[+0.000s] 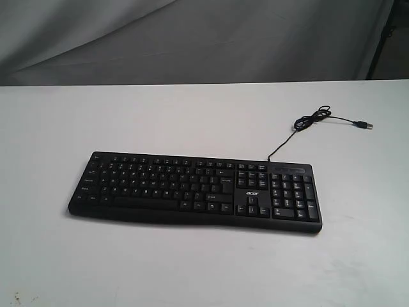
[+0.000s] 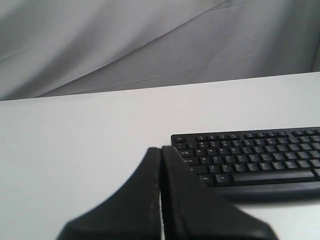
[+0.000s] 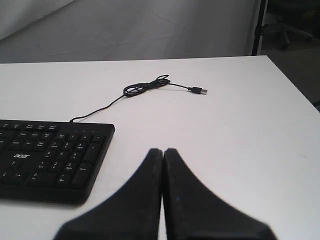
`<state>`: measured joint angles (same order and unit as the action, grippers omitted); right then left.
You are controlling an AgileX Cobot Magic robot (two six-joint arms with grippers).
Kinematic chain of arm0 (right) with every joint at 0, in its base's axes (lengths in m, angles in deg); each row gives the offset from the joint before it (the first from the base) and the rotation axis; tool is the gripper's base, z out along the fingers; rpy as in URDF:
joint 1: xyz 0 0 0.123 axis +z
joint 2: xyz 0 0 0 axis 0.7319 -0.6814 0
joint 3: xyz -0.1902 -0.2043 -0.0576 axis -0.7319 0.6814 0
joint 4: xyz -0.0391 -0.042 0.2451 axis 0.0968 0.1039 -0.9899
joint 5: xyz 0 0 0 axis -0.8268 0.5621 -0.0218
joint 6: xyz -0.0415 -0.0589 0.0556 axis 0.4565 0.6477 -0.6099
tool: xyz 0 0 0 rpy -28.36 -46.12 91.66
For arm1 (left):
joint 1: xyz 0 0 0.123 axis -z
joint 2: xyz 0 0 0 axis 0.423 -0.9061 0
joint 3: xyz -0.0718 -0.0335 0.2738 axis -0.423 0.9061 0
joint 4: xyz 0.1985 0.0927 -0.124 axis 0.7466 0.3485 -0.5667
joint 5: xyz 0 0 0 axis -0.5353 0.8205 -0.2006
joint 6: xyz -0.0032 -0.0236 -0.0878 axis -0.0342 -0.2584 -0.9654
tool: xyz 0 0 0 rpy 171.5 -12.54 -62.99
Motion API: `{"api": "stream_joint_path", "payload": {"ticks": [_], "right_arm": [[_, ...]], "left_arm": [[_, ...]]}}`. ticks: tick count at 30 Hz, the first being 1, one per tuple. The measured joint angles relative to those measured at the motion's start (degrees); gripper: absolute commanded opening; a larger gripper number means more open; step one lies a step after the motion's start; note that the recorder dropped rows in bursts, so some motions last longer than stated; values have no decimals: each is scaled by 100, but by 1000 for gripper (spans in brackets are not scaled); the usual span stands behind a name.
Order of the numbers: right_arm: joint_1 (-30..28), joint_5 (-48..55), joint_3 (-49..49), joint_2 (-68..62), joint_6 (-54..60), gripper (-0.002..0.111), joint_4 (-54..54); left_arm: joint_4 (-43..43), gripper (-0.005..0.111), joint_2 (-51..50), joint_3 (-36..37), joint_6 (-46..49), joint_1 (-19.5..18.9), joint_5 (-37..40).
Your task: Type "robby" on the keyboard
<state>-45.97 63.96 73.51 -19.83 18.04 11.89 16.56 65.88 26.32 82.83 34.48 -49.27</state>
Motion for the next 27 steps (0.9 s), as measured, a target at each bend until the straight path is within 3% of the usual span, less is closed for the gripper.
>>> {"api": "stream_joint_path", "payload": {"ticks": [18, 27], "right_arm": [[0, -27, 0, 0, 0, 0, 0], [0, -1344, 0, 0, 0, 0, 0]], "left_arm": [[0, 0, 0, 0, 0, 0, 0], [0, 0, 0, 0, 0, 0, 0]]}}
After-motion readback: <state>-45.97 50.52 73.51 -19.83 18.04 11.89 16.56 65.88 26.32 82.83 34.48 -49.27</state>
